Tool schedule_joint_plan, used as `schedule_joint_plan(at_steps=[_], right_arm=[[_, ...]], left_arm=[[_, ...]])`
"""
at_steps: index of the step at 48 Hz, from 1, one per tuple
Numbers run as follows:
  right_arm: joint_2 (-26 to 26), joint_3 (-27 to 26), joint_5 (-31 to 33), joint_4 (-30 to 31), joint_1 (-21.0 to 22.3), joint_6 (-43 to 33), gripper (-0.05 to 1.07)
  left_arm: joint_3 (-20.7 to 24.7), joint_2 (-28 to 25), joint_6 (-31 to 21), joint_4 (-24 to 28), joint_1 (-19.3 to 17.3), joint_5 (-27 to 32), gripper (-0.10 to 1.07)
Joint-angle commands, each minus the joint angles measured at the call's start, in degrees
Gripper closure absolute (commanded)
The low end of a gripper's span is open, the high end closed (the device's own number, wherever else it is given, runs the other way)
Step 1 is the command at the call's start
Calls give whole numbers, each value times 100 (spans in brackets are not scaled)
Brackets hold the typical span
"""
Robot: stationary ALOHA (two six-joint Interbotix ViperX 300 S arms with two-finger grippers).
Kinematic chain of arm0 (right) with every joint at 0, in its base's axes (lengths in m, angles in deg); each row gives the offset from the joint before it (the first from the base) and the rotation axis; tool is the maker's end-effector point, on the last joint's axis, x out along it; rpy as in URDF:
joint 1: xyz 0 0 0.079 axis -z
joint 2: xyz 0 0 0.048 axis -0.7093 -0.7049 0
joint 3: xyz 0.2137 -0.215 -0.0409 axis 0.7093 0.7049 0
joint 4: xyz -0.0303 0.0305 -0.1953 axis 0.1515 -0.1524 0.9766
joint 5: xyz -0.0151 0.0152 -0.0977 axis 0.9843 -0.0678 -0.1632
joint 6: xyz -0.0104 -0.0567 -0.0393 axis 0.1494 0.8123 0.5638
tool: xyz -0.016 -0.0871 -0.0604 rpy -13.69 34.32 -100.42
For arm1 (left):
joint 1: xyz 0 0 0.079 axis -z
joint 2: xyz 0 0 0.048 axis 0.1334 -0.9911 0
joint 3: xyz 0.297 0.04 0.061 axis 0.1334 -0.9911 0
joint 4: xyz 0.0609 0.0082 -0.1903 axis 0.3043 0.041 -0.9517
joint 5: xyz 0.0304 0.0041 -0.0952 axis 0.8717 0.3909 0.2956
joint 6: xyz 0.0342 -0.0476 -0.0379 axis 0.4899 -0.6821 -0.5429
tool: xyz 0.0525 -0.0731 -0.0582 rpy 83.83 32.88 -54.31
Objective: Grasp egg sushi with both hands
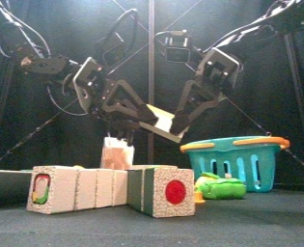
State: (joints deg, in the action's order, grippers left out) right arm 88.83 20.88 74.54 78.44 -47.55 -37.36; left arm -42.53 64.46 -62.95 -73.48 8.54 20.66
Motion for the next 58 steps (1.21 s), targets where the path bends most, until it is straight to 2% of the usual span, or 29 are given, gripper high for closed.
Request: schedule_joint_plan(at_steps=[1,15,35,58], right_arm=[[79,-105,-26,-26,-9,-35,32],[26,-158,-26,-105,-26,-35,30],[132,-105,-44,-264,-26,-35,14],[202,-35,-26,-202,-35,26,14]], left_arm=[[141,44,-9,0,-18,-53,26],[97,53,-18,-9,9,-62,31],[44,141,-18,-9,-26,-62,31],[44,149,-9,0,-26,-62,31]])
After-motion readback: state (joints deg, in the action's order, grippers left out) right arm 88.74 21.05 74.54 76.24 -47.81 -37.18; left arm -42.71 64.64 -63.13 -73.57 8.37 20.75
